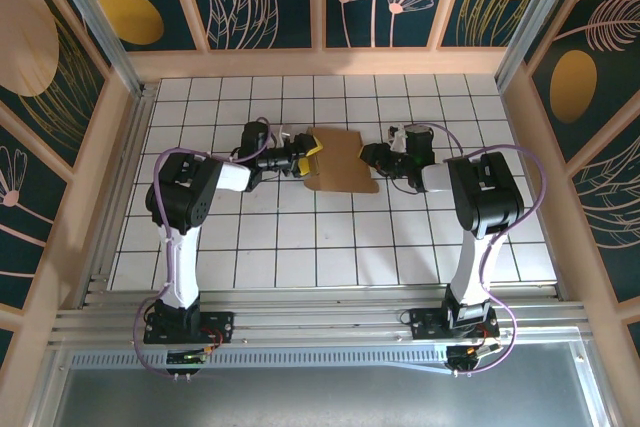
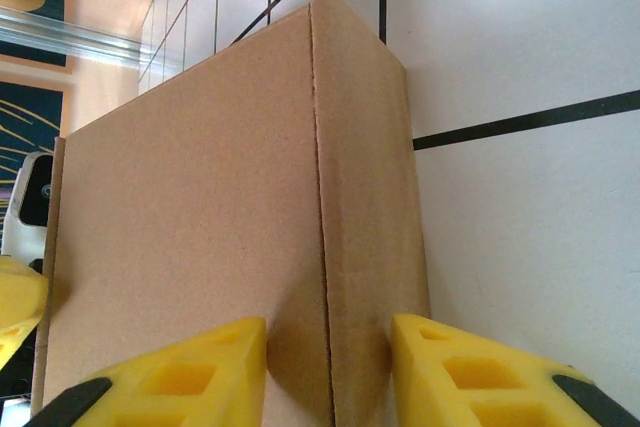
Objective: Fold the paper box
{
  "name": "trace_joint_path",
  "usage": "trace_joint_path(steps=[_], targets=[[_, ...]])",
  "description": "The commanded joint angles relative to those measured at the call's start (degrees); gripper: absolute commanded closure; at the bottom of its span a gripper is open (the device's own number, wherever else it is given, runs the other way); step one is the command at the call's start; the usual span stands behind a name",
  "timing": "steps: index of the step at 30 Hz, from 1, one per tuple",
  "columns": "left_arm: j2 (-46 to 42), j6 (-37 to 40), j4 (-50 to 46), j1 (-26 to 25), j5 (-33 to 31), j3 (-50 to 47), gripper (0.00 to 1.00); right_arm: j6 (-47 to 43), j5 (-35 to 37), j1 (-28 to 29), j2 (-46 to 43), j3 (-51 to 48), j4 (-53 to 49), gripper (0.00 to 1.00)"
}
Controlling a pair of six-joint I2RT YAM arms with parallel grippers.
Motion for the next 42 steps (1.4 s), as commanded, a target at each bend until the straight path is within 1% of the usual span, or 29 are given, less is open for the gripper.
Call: trace_joint_path(steps=[1,4,9,12,16,18,21,23,25,26,28,31,33,34,35,36,37,38,40,42], targets=[[-0.25,2.48,-5.77,-1.51,-0.69,3.81,0.33,0.87,0.07,0.91,-0.36,-2.06,-3.15,0.63],[-0.45,2.72,-6.87,-1.62,-1.09,4.72,0.35,0.52,0.16,0.91,-0.85,-1.98,-3.84,0.63],[-0.07,7.46,-16.37,-1.62,-3.96,7.75,0.43,-0.25,0.60,0.99,-1.97,-1.90,-4.73,0.61],[-0.60,9.55,-19.04,-1.63,-5.37,8.24,0.46,-0.55,1.12,0.92,-3.62,-2.21,-4.95,0.58],[-1.54,9.15,-18.65,-1.62,-4.74,8.19,0.47,-2.53,4.44,0.56,-9.06,-3.15,-6.64,0.48],[-2.10,8.66,-18.52,-1.62,-4.70,8.10,0.47,-4.25,8.17,0.18,-13.97,-4.42,-7.54,0.40],[-3.20,6.83,-17.10,-1.62,-4.40,7.44,0.47,-9.47,14.84,0.60,-23.68,-7.60,-6.89,0.30],[-4.18,3.51,-13.71,-1.64,-3.85,6.05,0.47,-15.42,18.88,1.83,-30.33,-9.47,-6.41,0.26],[-5.55,-1.39,-8.76,-1.62,-3.56,3.72,0.47,-23.69,22.86,4.68,-36.08,-11.31,-5.63,0.23],[-6.17,-3.88,-6.47,-1.62,-3.56,2.49,0.47,-27.36,24.40,5.94,-38.25,-12.26,-4.97,0.22],[-7.66,-9.50,-1.21,-1.62,-3.43,-0.54,0.47,-33.78,26.80,8.37,-42.53,-14.54,-2.41,0.16],[-9.77,-16.78,5.07,-1.69,-3.11,-3.14,0.47,-44.51,23.36,9.62,-47.06,-17.78,1.41,0.15],[-11.26,-19.98,6.42,-1.63,-3.37,-3.87,0.47,-53.22,18.27,9.83,-49.94,-20.54,4.22,0.15],[-11.91,-21.33,6.46,-1.63,-3.67,-4.02,0.46,-59.41,14.74,10.16,-51.47,-22.45,5.86,0.15],[-12.58,-22.40,6.29,-1.62,-4.07,-4.11,0.46,-66.00,11.80,10.86,-52.77,-24.00,6.60,0.13],[-13.24,-23.89,6.26,-1.62,-4.90,-4.41,0.46,-74.25,9.65,12.27,-54.29,-25.76,6.61,0.08],[-13.78,-25.51,6.56,-1.62,-5.74,-4.86,0.46,-81.80,9.97,14.11,-55.43,-27.37,6.71,0.03],[-14.23,-27.04,7.06,-1.62,-6.39,-5.22,0.46,-85.52,12.14,15.48,-55.70,-27.88,6.82,0.01],[-14.59,-29.66,8.33,-1.63,-7.33,-5.48,0.46,-91.37,17.45,17.08,-54.61,-26.22,4.70,0.01],[-14.67,-30.43,8.39,-1.62,-7.47,-5.02,0.46,-98.68,22.49,18.65,-53.20,-24.65,3.47,0.01]])
